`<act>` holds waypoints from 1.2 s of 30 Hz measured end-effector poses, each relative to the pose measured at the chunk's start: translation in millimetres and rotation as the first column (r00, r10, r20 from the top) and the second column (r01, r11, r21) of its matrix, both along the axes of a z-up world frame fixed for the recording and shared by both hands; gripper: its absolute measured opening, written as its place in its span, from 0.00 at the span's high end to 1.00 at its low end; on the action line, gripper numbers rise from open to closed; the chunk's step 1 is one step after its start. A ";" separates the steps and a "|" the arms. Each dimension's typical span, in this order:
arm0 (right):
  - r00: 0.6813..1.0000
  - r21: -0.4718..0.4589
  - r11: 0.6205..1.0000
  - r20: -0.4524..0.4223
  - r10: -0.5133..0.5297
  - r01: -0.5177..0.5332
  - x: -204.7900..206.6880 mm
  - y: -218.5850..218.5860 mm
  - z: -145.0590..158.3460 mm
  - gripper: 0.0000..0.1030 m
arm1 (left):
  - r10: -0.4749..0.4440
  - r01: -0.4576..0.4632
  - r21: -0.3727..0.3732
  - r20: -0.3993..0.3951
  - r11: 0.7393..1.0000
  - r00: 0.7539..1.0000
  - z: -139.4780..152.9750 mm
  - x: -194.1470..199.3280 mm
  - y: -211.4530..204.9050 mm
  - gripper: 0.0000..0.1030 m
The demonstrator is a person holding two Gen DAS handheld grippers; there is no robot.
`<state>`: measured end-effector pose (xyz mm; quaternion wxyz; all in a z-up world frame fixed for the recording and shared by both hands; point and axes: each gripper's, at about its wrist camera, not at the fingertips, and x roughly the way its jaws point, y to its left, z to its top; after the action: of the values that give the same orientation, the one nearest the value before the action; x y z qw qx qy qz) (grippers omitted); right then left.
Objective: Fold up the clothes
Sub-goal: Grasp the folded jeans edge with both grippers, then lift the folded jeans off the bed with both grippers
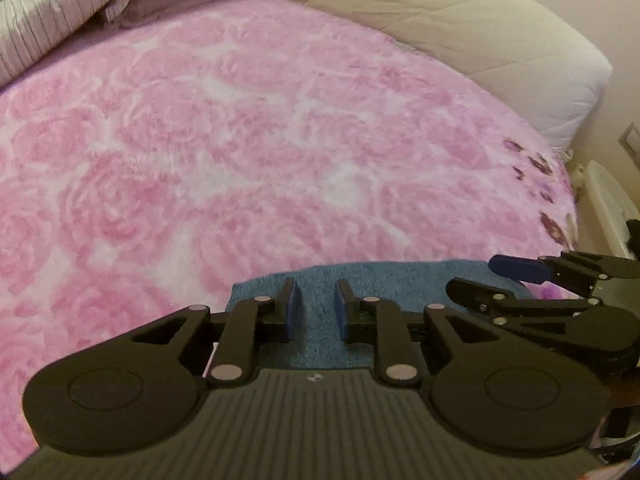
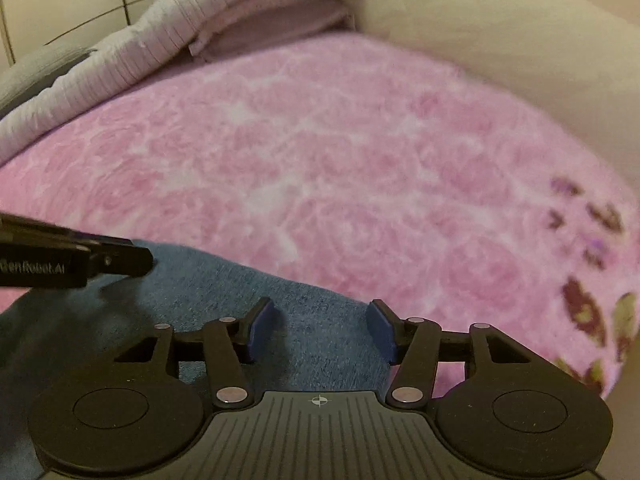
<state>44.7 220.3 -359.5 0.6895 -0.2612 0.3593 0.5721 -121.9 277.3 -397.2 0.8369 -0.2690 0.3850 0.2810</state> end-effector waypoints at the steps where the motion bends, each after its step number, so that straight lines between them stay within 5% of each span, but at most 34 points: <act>1: 1.000 -0.015 1.000 -0.023 -0.003 0.003 5.2 3.3 -1.6 0.45 | 0.010 -0.010 -0.012 0.003 1.000 1.000 -2.3 0.6 3.0 0.81; 6: 0.994 -0.033 0.999 -0.111 -0.013 0.010 21.0 8.3 -0.1 0.42 | 0.019 -0.019 -0.033 0.008 0.999 1.000 -2.1 3.3 8.9 0.81; 9: 0.952 -0.011 0.998 -0.299 -0.069 0.069 45.9 -12.4 11.4 0.38 | 0.039 -0.031 -0.096 0.087 0.995 0.995 15.0 -17.2 15.4 0.84; 13: 0.836 0.000 0.988 -0.533 -0.128 0.152 79.1 -39.9 26.6 0.19 | 0.207 -0.168 -0.218 0.167 0.961 0.964 38.2 -87.7 20.2 0.73; 17: 0.684 -0.025 0.971 -0.705 -0.187 0.240 100.6 -82.4 29.4 0.19 | 0.338 -0.248 -0.369 0.203 0.896 0.919 41.6 -162.1 10.9 0.66; 18: 0.673 -0.034 0.969 -0.713 -0.195 0.245 99.6 -91.6 27.5 0.19 | 0.358 -0.258 -0.399 0.200 0.880 0.912 39.4 -174.8 7.4 0.66; 22: 0.651 -0.077 0.968 -0.727 -0.219 0.239 91.7 -109.5 14.7 0.19 | 0.374 -0.257 -0.450 0.191 0.855 0.908 28.2 -197.3 -8.6 0.65; 28: 0.658 -0.087 0.973 -0.723 -0.210 0.215 84.6 -89.6 2.2 0.19 | 0.260 -0.123 -0.438 0.269 0.891 0.928 18.8 -158.6 6.1 0.64; 34: 0.671 -0.111 0.976 -0.711 -0.211 0.188 83.4 -67.0 -11.0 0.19 | 0.105 -0.008 -0.435 0.199 0.901 0.974 -6.1 -118.3 16.3 0.63; 36: 0.668 -0.115 0.978 -0.716 -0.205 0.176 82.1 -64.6 -15.9 0.11 | 0.102 -0.010 -0.453 0.179 0.891 0.979 -16.4 -120.7 18.5 0.57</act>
<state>126.8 155.7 -375.4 0.5429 0.0119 0.6372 0.5469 -242.6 295.8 -413.6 0.7775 -0.4929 0.3463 0.1805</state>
